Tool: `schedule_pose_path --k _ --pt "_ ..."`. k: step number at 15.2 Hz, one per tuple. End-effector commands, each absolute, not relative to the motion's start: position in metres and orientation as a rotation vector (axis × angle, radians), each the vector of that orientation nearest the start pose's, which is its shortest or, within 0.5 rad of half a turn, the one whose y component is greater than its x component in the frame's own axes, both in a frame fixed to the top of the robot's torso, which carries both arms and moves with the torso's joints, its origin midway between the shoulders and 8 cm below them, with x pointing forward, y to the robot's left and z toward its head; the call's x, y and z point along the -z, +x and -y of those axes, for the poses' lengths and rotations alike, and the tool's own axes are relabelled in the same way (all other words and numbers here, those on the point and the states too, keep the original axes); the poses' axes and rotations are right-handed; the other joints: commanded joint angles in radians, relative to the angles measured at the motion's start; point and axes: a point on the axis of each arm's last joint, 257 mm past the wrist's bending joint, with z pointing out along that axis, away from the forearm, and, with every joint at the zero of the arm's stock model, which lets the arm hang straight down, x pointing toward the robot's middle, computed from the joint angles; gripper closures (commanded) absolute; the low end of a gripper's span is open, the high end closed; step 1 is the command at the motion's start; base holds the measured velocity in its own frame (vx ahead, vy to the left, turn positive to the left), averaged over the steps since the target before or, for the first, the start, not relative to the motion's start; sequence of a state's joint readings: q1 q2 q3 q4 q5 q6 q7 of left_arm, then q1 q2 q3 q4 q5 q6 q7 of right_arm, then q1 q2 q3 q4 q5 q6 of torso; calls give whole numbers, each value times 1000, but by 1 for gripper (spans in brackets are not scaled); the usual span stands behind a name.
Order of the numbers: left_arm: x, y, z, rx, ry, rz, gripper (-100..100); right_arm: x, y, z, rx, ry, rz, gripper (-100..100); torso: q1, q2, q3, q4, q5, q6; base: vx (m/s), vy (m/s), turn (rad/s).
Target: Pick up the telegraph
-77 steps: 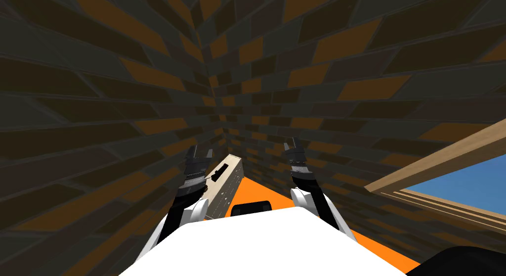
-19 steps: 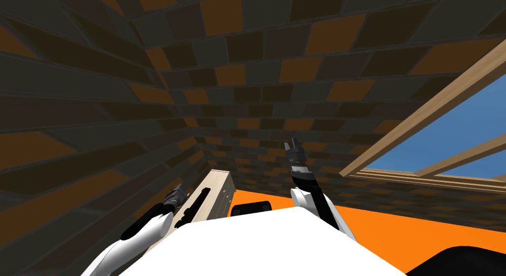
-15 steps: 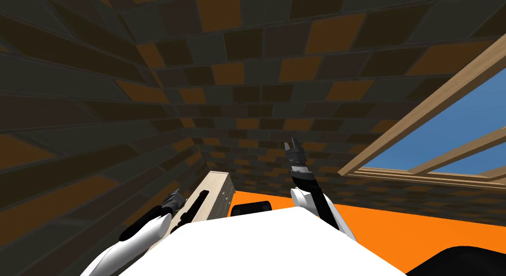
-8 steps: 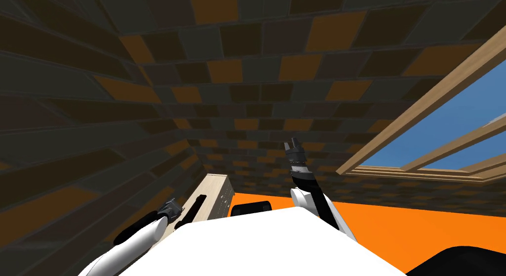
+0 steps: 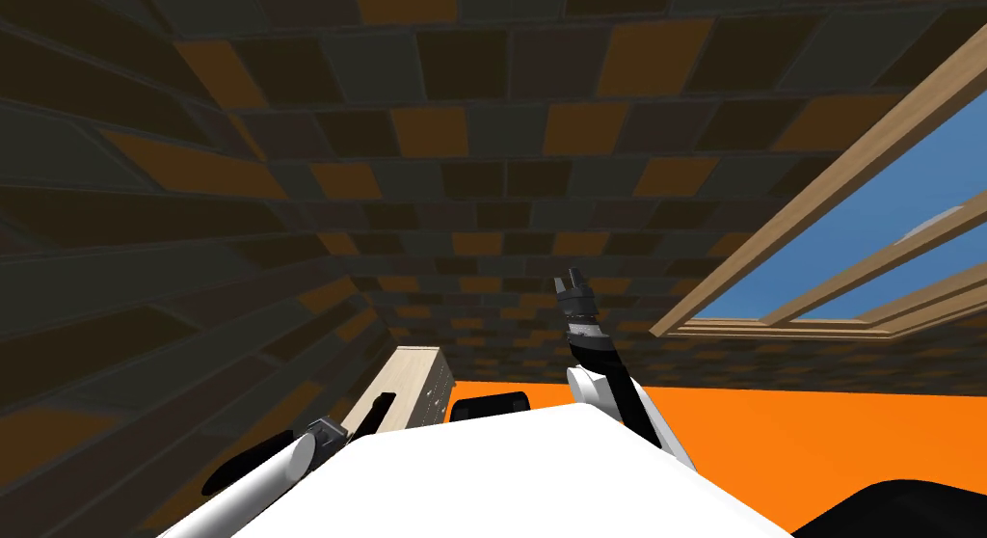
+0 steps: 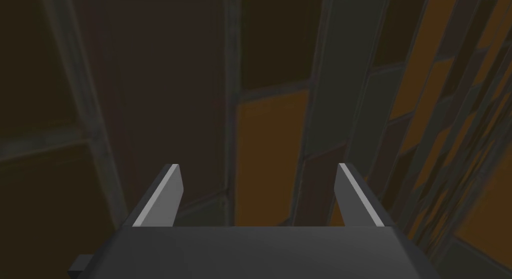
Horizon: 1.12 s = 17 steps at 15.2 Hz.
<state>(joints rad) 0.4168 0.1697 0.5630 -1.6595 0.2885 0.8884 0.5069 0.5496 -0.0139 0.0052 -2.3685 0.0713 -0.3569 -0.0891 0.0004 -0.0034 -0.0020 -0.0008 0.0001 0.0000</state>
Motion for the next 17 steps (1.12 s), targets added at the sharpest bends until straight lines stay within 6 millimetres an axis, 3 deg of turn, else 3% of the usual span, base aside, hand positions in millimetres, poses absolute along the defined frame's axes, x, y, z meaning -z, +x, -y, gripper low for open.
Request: schedule_pose_path --k 1,10,15,17 --pt "470 179 -538 358 -2651 -513 -100 -20 348 276 -1298 725 -705 0 0 0 0 0 0 0 45 18 -66" --pt "501 129 -515 230 -2869 -348 -100 -20 348 276 -1298 725 -705 0 0 0 0 0 0 0 37 14 -61" --pt "510 112 -503 181 -2950 -280 -100 -20 348 276 -1298 725 -705 0 0 1 0 0 0 0 30 15 -48" --pt "516 117 -503 192 -2934 -299 -100 -20 348 276 -1298 725 -705 0 -1 1 1 0 0 0 13 11 10"
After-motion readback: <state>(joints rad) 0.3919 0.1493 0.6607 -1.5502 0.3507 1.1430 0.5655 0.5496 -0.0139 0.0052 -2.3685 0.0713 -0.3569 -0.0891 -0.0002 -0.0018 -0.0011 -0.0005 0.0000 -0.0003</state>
